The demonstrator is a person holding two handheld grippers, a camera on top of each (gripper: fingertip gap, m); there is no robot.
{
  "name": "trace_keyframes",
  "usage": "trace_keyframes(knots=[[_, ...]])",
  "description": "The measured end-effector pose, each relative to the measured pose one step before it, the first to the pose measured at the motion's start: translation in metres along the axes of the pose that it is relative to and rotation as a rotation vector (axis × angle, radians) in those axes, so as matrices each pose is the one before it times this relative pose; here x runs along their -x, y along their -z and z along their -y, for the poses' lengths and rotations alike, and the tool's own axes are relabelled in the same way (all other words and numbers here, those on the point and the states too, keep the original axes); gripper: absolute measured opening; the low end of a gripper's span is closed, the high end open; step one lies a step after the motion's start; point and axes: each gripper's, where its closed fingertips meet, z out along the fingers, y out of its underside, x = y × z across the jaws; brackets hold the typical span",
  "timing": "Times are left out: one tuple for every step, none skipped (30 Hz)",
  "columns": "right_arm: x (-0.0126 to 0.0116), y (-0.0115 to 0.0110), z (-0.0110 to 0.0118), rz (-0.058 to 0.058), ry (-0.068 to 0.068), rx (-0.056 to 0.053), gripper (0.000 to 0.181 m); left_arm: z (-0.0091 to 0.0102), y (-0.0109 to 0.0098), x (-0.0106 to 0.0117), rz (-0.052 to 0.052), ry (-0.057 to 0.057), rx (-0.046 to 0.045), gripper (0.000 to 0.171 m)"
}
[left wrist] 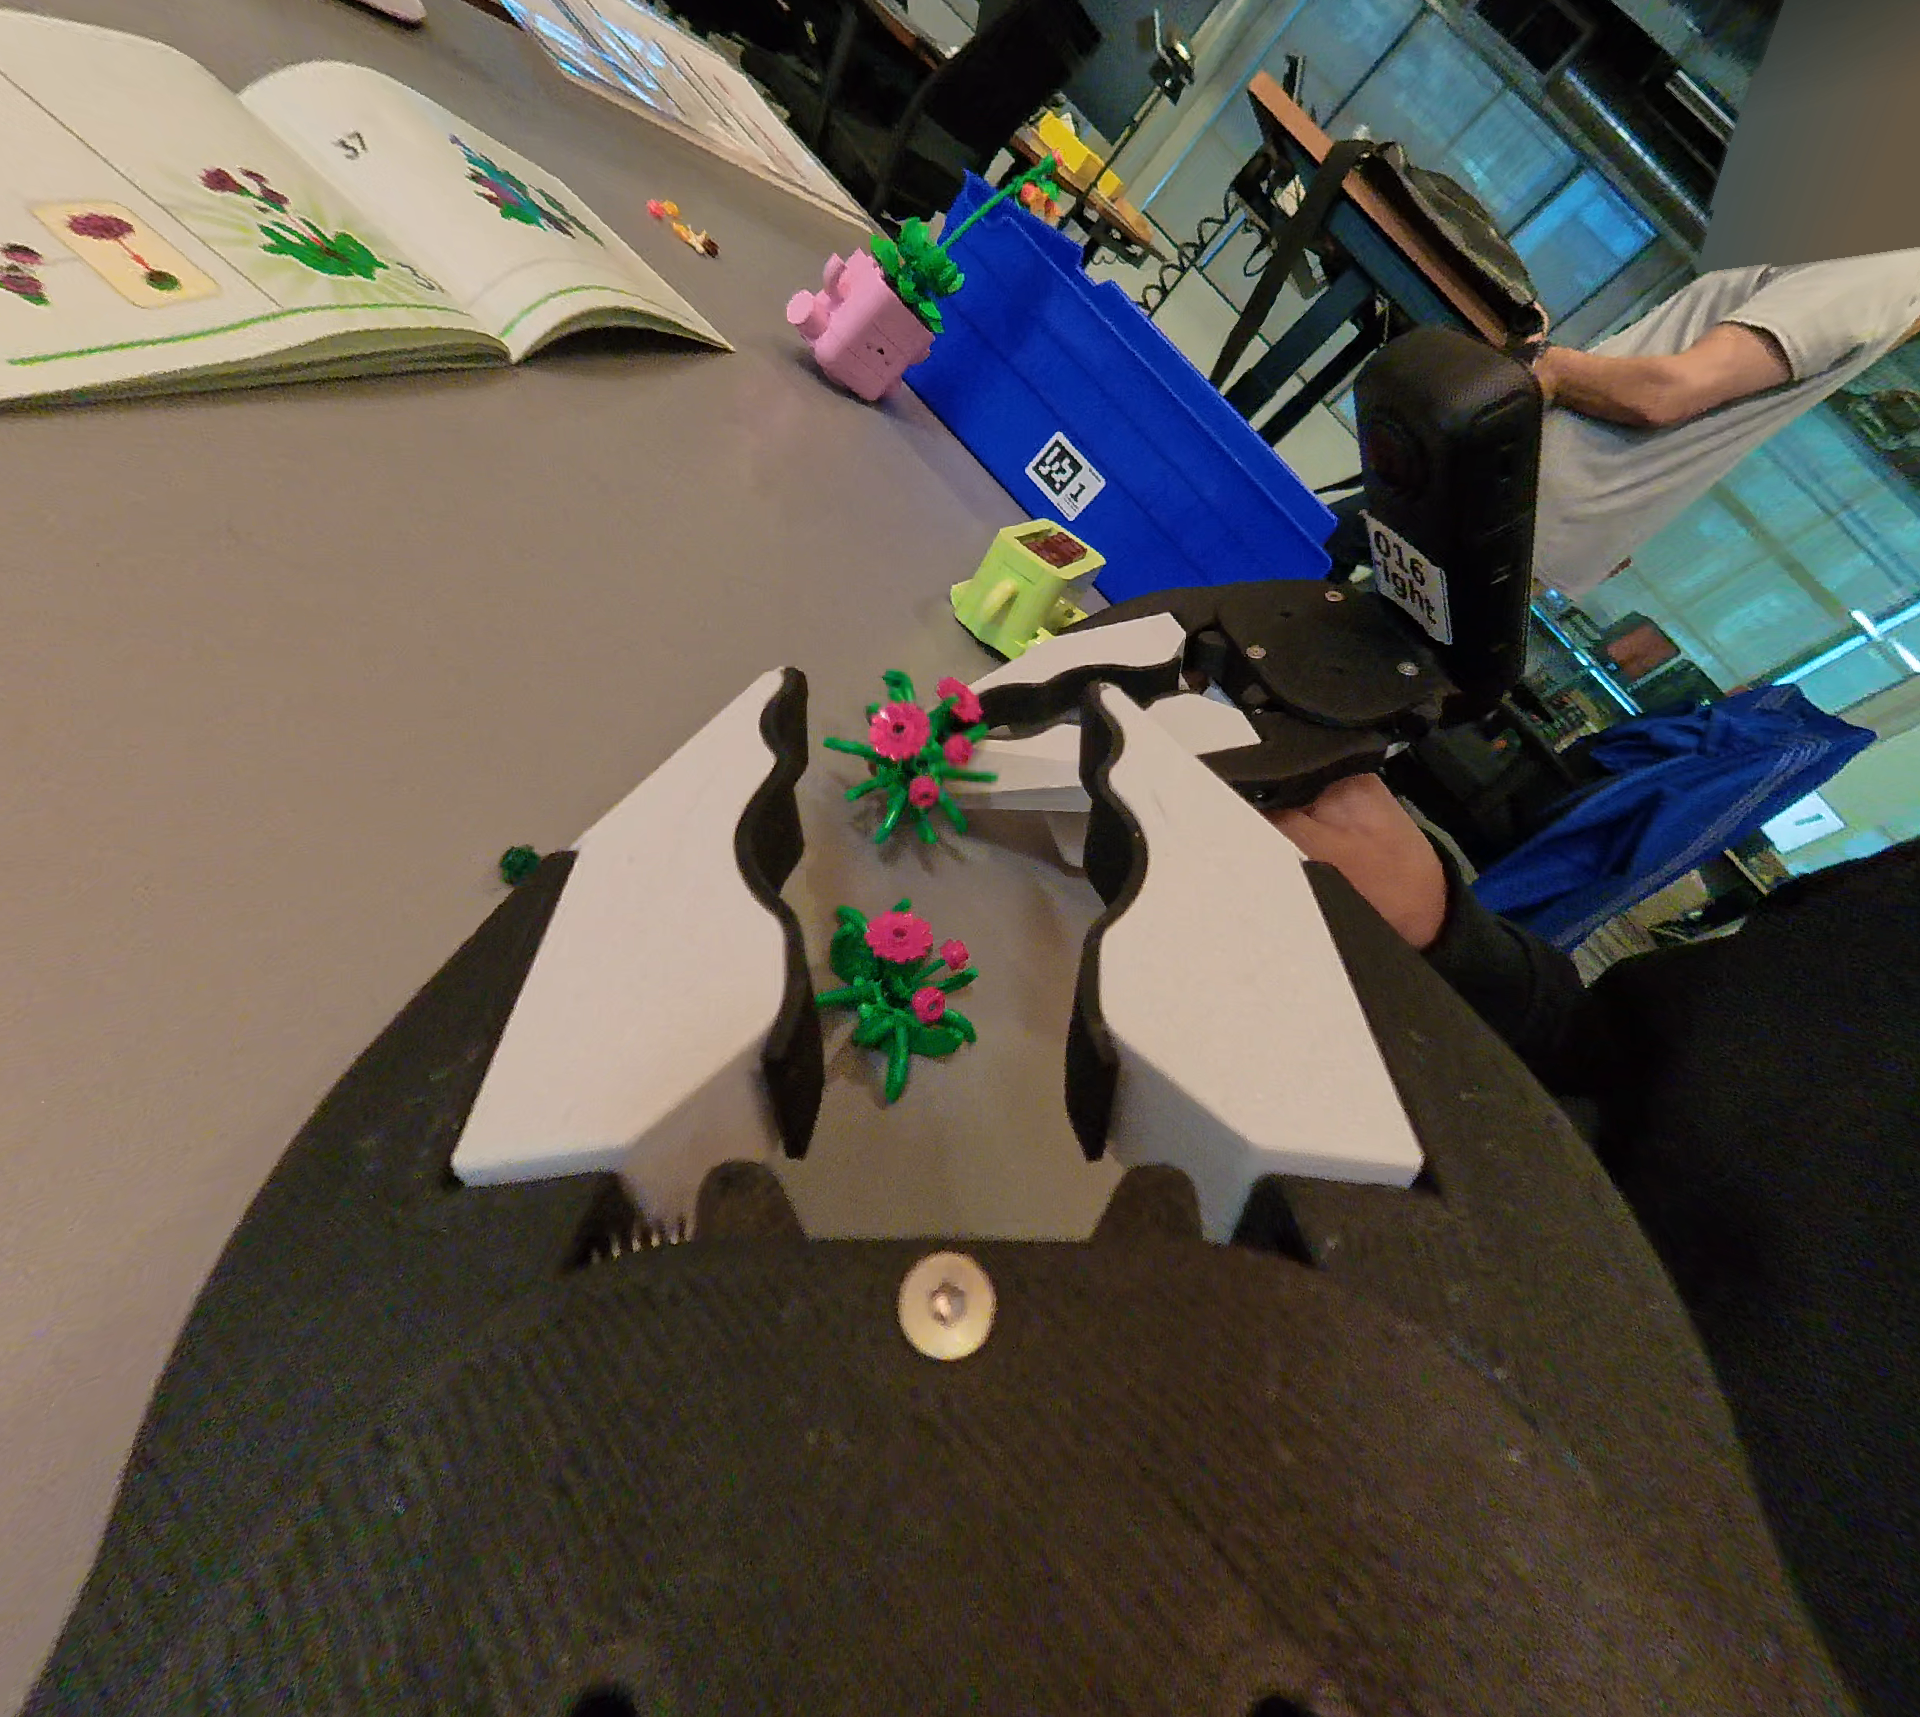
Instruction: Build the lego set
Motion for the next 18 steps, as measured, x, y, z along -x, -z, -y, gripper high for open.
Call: trace_keyframes(knots=[[0.00133, 0.00054, -0.00049, 0.008, 0.0068, 0.0007, 0.016, 0.00142, 0.0026, 0.00066, 0.0066, -0.0054, -0.00334, 0.051], [0.00064, 0.00086, -0.00002, 0.004, 0.0036, -0.003, 0.018, 0.00079, 0.00238, 0.0009, 0.0088, -0.0076, 0.00054, 0.05], [0.00034, 0.00124, 0.00026, 0.0028, 0.0016, -0.0051, 0.02, -0.00036, 0.00221, 0.00145, 0.0127, -0.0113, 0.00618, 0.05], [-0.00071, 0.00157, 0.00007, -0.0028, -0.0001, -0.0052, 0.023, -0.00149, 0.00212, 0.00219, 0.019, -0.016, 0.01255, 0.05], [-0.00134, 0.00186, -0.0003, -0.005, -0.0003, -0.0047, 0.024, -0.00219, 0.00194, 0.00211, 0.0194, -0.0186, 0.01668, 0.05], [-0.00183, 0.00211, -0.00073, -0.0067, -0.0013, -0.0028, 0.025, -0.00271, 0.00166, 0.00179, 0.0179, -0.018, 0.01925, 0.05], [-0.00201, 0.00229, -0.0014, -0.0076, -0.0024, 0.0005, 0.026, -0.00327, 0.00153, 0.00139, 0.0158, -0.0168, 0.02229, 0.048], [-0.00193, 0.00271, -0.00099, -0.0077, -0.0036, -0.0025, 0.029, -0.00381, 0.00111, 0.00028, 0.0084, -0.0164, 0.02488, 0.047], [-0.0015, 0.00308, -0.00017, -0.005, -0.0046, -0.0096, 0.029, -0.00471, 0.0005, -0.00103, 0.0011, -0.0144, 0.02983, 0.045], [-0.00038, 0.0033, 0.00063, 0.001, -0.0058, -0.0147, 0.029, -0.00541, -0.00026, -0.00082, 0.001, -0.0096, 0.03363, 0.043], [0.00077, 0.00329, 0.00092, 0.0066, -0.0067, -0.016, 0.029, -0.00596, -0.001, -0.00056, 0.0022, -0.0059, 0.03517, 0.043], [0.00063, 0.00297, 0.00095, 0.0047, -0.0066, -0.0142, 0.03, -0.00675, -0.00181, -0.00071, 0.0011, -0.0039, 0.03993, 0.043], [0.00044, 0.00294, 0.00079, 0.0011, -0.0037, -0.0122, 0.03, -0.00625, -0.00213, -0.00053, 0.0022, -0.0019, 0.03685, 0.042], [0.001, 0.00282, 0.00149, 0.0036, 0.0009, -0.0152, 0.031, -0.00528, -0.00234, 0.0005, 0.0095, 0.0002, 0.0295, 0.043], [0.00136, 0.00267, 0.00265, 0.0051, 0.0037, -0.0224, 0.031, -0.00432, -0.00234, -0.0003, 0.0057, 0.0001, 0.02587, 0.043], [0.00177, 0.00241, 0.00343, 0.0054, 0.0049, -0.027, 0.031, -0.00341, -0.00222, -0.00081, 0.0026, 0.0004, 0.02192, 0.043], [0.00243, 0.0018, 0.00346, 0.0089, 0.0053, -0.026, 0.03, -0.00271, -0.00219, 0.00008, 0.0078, -0.0015, 0.01954, 0.043], [0.00273, 0.00112, 0.00272, 0.0094, 0.0047, -0.0188, 0.03, -0.00254, -0.0021, 0.00077, 0.0131, -0.0056, 0.02044, 0.043]])
